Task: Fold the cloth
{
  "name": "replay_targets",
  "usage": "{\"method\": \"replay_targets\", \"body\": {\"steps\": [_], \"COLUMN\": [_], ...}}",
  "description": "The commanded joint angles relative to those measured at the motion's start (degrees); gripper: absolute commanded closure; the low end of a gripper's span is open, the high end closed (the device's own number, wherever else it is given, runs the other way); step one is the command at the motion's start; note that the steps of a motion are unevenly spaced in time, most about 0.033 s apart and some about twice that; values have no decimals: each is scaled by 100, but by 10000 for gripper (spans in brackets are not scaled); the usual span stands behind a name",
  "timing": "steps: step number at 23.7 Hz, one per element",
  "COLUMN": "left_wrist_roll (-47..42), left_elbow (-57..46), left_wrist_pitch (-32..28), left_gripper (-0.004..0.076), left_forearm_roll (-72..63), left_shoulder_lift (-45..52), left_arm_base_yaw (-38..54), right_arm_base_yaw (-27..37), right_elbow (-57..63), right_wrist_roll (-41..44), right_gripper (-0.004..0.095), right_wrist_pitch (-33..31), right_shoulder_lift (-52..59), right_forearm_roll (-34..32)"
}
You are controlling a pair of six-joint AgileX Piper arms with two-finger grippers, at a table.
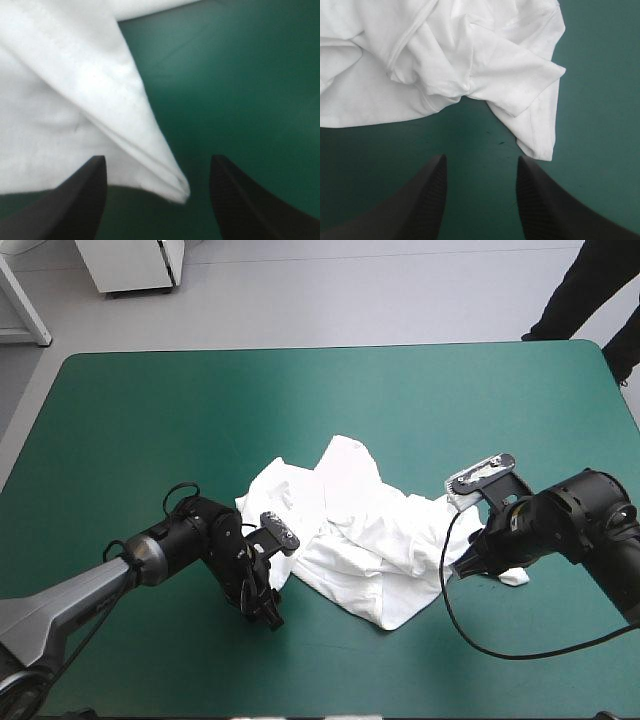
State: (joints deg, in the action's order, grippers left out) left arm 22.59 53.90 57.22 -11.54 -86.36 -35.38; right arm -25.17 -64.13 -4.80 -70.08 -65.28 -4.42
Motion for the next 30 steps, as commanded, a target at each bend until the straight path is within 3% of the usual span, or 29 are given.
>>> {"method": "replay_targets", "body": {"steps": [1,4,6,7,9,19,24,30], "left_wrist_roll": [12,-85,-273,-250,-138,-17,28,28], "left_elbow": [118,118,118,118,118,139,139,139], "left_wrist_pitch": [-200,-237,-216,-238,-305,-11,13,58], "left_gripper": [281,309,466,624,741,746,746,746], "left_forearm_roll": [-104,-69,-17,-17,-31,-243,-299,-277], "left_shoulder_lift": [-219,-529,-671,-709,-709,-709,-709,-709], "left_arm_base_yaw": [-51,-51,-51,-51,-51,-51,-51,-51], "right_arm_base_yaw": [-5,-5,-5,-5,17,932,1169,1181], "right_elbow": [-163,-163,-163,-163,-163,-1110,-1359,-1377], "right_wrist_roll": [3,132,303,338,411,403,57,37], "right_gripper": [480,480,480,480,480,475,434,430], "right_wrist_pitch": [111,101,125,126,115,531,517,477], "right_shoulder_lift": [128,128,118,54,-163,-1956,-2637,-3003], "right_forearm_roll": [-142,-451,-687,-812,-970,-718,168,25]}}
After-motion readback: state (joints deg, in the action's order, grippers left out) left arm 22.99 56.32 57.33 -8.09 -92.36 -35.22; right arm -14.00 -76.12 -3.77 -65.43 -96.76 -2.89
